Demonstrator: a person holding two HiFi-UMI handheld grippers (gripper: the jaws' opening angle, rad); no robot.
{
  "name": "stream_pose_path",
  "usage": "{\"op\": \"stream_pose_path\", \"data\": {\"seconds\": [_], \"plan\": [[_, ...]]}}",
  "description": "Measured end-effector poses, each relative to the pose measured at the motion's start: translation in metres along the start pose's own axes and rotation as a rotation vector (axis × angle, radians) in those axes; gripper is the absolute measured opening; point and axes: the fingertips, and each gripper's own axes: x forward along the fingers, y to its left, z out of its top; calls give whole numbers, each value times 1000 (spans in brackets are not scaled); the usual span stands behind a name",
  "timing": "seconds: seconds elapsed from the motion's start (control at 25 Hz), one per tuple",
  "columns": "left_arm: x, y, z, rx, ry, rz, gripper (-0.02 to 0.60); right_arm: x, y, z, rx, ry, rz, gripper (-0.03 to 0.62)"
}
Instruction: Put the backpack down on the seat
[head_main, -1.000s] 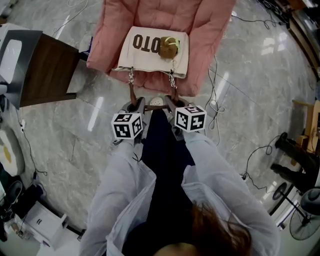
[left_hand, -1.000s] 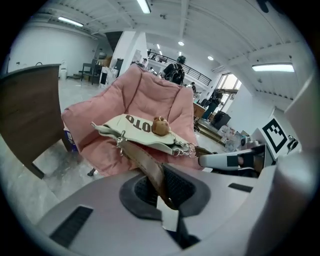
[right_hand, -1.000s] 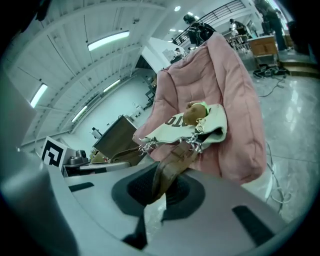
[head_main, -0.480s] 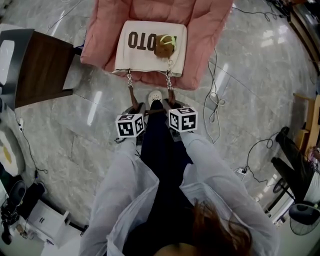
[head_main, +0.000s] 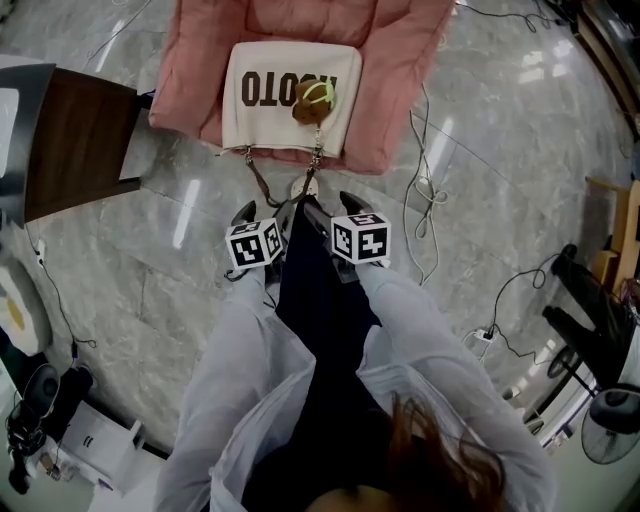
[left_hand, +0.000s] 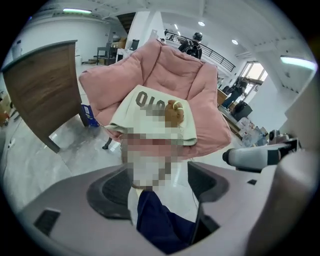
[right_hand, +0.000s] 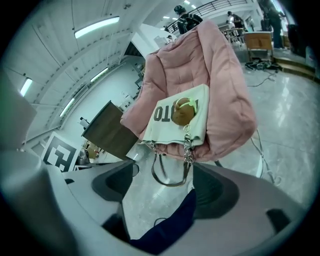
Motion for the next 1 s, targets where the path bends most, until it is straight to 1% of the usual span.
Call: {"op": "stream_pose_path", "data": {"seconds": [0.16, 0.32, 0.48, 0.68, 0.88, 1.0], "plan": [[-4, -8, -3, -15, -7, -15, 356, -4, -9, 4, 30, -21, -2, 408], [-13, -17, 4, -3, -30, -34, 356, -17, -10, 15, 53, -73, 4, 412], [-25, -22, 17, 10, -64, -37, 356, -34, -11, 26, 60, -120, 13, 416], [-45, -33, 32, 10, -99, -68, 354, -60, -8, 43, 85, -211, 31, 416], [-77, -52, 52, 40, -166, -100, 354, -92, 10, 63, 39, -289, 63, 416], [-98, -68, 70, 59, -225, -131, 334, -114, 21, 75, 47, -343, 94, 416]]}}
